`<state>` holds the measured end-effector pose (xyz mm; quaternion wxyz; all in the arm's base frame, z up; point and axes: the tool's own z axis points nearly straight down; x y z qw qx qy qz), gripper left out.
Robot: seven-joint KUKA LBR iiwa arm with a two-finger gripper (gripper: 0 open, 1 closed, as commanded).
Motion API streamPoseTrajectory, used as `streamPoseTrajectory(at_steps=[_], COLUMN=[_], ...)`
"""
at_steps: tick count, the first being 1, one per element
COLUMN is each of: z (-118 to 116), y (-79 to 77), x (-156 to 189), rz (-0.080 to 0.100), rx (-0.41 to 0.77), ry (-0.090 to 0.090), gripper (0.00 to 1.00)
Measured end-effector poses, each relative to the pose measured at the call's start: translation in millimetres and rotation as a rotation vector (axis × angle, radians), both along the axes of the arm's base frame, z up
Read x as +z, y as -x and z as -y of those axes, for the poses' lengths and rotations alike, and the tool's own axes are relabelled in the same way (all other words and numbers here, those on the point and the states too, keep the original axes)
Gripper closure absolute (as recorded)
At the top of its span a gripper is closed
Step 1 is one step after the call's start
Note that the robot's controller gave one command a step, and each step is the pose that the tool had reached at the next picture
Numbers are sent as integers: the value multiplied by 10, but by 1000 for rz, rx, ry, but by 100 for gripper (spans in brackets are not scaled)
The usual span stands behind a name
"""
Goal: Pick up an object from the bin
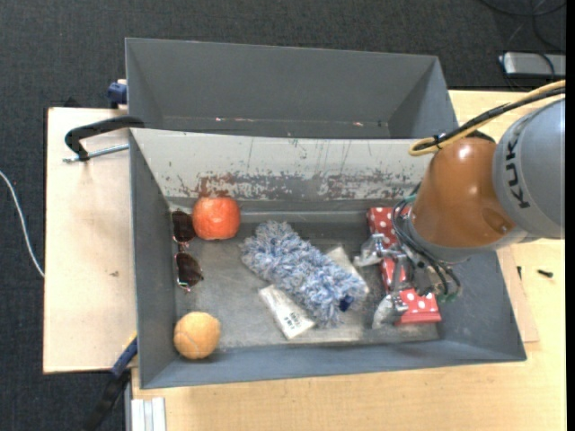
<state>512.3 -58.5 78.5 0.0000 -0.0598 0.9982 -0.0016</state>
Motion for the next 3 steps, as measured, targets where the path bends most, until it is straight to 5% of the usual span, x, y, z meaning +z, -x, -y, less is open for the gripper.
streamPoseTrajectory(at_steps=[2,3], z=[-804,-1089], y=[-21,-113], x=[-27,-26], rz=[16,15], rx=[95,-47], ry=[1,-1], gripper=[0,0])
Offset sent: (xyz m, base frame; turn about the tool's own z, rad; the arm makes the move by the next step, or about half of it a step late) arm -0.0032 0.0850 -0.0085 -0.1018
